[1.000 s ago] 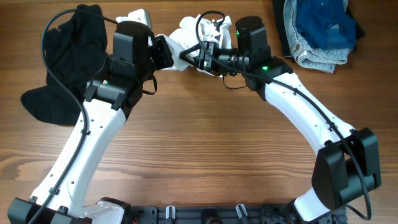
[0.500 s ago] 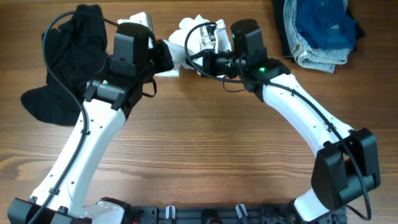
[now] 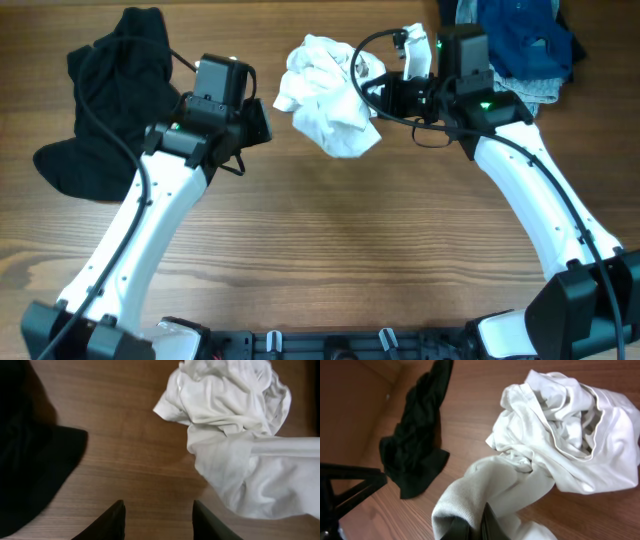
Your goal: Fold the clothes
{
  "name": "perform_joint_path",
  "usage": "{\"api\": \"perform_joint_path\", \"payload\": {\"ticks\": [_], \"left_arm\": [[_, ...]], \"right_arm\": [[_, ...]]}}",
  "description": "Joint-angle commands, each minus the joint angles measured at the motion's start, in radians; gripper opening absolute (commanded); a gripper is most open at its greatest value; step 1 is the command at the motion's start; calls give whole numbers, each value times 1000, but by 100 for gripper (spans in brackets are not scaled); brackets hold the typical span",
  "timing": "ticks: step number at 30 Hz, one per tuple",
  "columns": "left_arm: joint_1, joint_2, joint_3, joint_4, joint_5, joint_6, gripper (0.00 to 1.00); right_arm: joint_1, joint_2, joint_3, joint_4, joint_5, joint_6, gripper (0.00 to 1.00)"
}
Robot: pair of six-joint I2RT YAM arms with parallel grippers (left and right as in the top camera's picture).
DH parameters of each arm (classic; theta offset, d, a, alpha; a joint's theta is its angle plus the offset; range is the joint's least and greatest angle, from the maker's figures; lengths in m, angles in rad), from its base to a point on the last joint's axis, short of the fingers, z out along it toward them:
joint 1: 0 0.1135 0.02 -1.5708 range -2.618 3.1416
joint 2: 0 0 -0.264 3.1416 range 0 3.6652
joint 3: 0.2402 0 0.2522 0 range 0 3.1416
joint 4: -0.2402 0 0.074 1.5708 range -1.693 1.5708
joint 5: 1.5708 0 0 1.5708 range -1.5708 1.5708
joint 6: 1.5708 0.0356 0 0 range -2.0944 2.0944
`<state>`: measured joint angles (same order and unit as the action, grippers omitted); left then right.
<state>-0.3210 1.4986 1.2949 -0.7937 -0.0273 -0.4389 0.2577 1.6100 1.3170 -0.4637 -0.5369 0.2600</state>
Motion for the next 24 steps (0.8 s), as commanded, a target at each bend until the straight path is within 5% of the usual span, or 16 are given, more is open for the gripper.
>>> {"api": "perform_joint_path", "payload": {"ticks": [1,10,13,18,24], "left_arm": [[-3,88,-27,8,164,16,41],[-21,177,-71,172,457,73,44],[-69,177,-73,198,448,194,59],[-238,177,-74,208,280,412,73],[-405,184,-74,270,-47,314,73]], "right_arm": [[3,-9,6,14,28,-29,4],[-11,-9,6,67,47,5,4],[-31,-9,6,77,47,11,4],[-50,-9,6,92,43,17,4],[-55,-9,6,113,27,32,4]]}}
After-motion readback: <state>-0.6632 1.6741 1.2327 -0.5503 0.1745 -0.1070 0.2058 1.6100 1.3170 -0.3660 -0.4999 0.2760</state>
